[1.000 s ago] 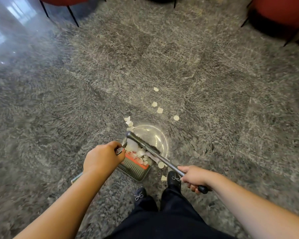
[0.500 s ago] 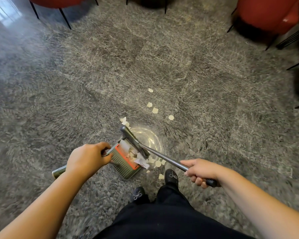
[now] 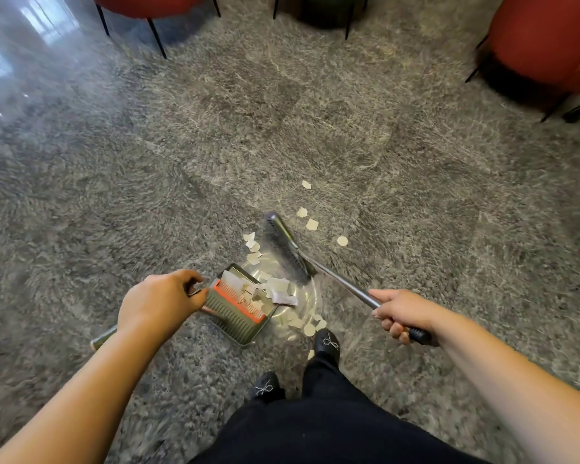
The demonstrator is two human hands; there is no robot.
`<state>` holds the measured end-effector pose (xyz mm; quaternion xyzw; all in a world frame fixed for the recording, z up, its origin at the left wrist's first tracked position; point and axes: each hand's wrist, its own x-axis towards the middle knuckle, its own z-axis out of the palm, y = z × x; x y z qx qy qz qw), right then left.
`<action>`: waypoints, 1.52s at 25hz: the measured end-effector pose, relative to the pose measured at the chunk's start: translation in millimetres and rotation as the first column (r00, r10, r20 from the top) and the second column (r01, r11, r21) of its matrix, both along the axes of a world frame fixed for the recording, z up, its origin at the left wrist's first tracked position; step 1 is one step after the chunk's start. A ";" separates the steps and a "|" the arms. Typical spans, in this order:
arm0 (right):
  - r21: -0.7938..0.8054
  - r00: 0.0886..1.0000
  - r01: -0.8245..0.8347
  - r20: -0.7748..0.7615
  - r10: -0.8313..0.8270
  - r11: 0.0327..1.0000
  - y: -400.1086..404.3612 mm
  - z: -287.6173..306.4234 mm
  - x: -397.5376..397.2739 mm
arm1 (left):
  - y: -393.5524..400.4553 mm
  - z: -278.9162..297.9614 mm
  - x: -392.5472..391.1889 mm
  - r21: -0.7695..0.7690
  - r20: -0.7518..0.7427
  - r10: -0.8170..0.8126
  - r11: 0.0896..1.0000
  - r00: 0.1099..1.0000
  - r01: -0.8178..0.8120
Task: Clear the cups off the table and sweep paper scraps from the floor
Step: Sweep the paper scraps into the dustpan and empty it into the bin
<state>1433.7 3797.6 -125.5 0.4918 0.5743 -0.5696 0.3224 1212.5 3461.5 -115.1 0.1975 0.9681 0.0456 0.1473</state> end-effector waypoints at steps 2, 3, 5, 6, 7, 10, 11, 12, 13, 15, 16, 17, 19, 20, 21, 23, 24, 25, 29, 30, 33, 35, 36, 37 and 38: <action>0.017 1.000 -0.003 0.010 0.003 1.000 10.8 -7.5 -12.2 | 4.5 1.9 -5.4 -0.016 0.014 -0.006 1.000 1.000 0.006; 0.027 1.000 -0.008 0.021 0.008 1.000 14.8 -12.6 -17.8 | 6.7 2.8 -6.7 -0.024 0.028 -0.015 1.000 0.999 0.016; 0.052 0.998 -0.020 0.064 0.016 0.998 18.3 -25.4 -24.5 | 11.3 4.2 -4.8 -0.061 0.069 -0.052 0.997 0.996 0.056; 0.056 0.996 -0.024 0.083 0.019 0.998 18.2 -32.7 -26.4 | 13.9 4.3 -2.4 -0.066 0.076 -0.064 0.995 0.995 0.069; 0.042 0.994 -0.027 0.104 0.023 0.999 17.6 -40.6 -27.8 | 16.9 3.1 0.3 -0.056 0.071 -0.065 0.996 0.995 0.069; -0.058 0.987 -0.029 0.154 0.038 0.998 4.4 -57.5 -27.5 | 26.3 0.2 9.0 -0.046 0.029 -0.060 0.997 0.998 0.061; -0.086 0.986 -0.049 0.154 0.062 0.995 -4.6 -60.3 -26.7 | 28.7 -0.9 11.0 -0.059 0.025 -0.067 0.996 0.997 0.069; -0.105 0.984 -0.076 0.150 0.091 0.992 -14.7 -61.8 -25.5 | 29.9 -1.9 12.5 -0.071 0.026 -0.075 0.995 0.997 0.076; -0.121 0.983 -0.099 0.143 0.116 0.988 -24.4 -61.7 -24.9 | 30.1 -2.2 13.5 -0.078 0.025 -0.079 0.994 0.997 0.081; -0.164 0.983 -0.115 0.121 0.136 0.980 -38.9 -58.7 -25.7 | 27.4 -2.5 13.4 -0.076 0.019 -0.078 0.994 0.997 0.080; -0.187 0.984 -0.121 0.111 0.143 0.975 -43.4 -55.8 -26.7 | 25.3 -2.9 13.4 -0.072 0.017 -0.075 0.995 0.997 0.076; -0.211 0.983 -0.129 0.098 0.153 0.969 -47.1 -51.5 -27.8 | 23.3 -3.5 14.0 -0.071 0.016 -0.073 0.995 0.997 0.074; -0.246 0.979 -0.169 0.071 0.192 0.954 -55.5 -40.2 -28.6 | 19.7 -6.1 17.8 -0.079 0.016 -0.075 0.994 0.997 0.076; -0.246 0.974 -0.199 0.059 0.220 0.948 -60.8 -34.2 -27.3 | 17.3 -7.8 20.5 -0.084 0.018 -0.078 0.993 0.997 0.079; -0.239 0.968 -0.225 0.052 0.244 0.945 -66.0 -28.4 -25.6 | 13.8 -9.2 23.2 -0.086 0.021 -0.080 0.993 0.997 0.082; -0.219 0.968 -0.231 0.045 0.246 0.948 -74.3 -19.0 -20.3 | 2.9 -10.3 27.2 -0.072 0.021 -0.078 0.994 0.997 0.079; -0.213 0.973 -0.211 0.044 0.225 0.954 -75.9 -16.4 -17.7 | -3.8 -10.7 28.2 -0.060 0.020 -0.070 0.996 0.997 0.071; -0.204 0.979 -0.185 0.045 0.198 0.961 -76.5 -14.5 -15.4 | -11.0 -11.0 28.9 -0.049 0.017 -0.062 0.997 0.998 0.063; -0.143 0.994 -0.088 0.050 0.096 0.986 -77.9 -9.6 -9.3 | -32.5 -13.7 33.1 -0.018 0.011 -0.030 0.999 0.999 0.030; -0.126 0.996 -0.067 0.048 0.074 0.990 -78.9 -9.1 -7.6 | -34.9 -14.0 34.7 -0.008 0.009 -0.026 1.000 1.000 0.026; -0.084 0.999 -0.003 0.041 0.007 0.996 -79.7 -7.8 -1.3 | -38.8 -10.8 39.0 0.015 0.002 -0.048 0.999 0.999 0.048; -0.074 0.998 0.041 0.040 -0.038 0.996 -78.2 -6.8 5.3 | -41.3 -7.0 40.1 0.010 0.007 -0.080 0.997 0.997 0.080; -0.069 0.997 0.069 0.038 -0.066 0.995 -77.5 -6.1 9.8 | -42.9 -4.8 40.4 0.000 0.014 -0.097 0.995 0.995 0.097; -0.064 0.995 0.099 0.035 -0.097 0.993 -77.7 -4.9 15.1 | -44.8 -2.3 40.4 -0.007 0.018 -0.109 0.994 0.994 0.109; -0.058 0.992 0.126 0.032 -0.124 0.990 -78.3 -3.6 20.2 | -47.0 0.1 39.9 -0.010 0.018 -0.109 0.994 0.994 0.109</action>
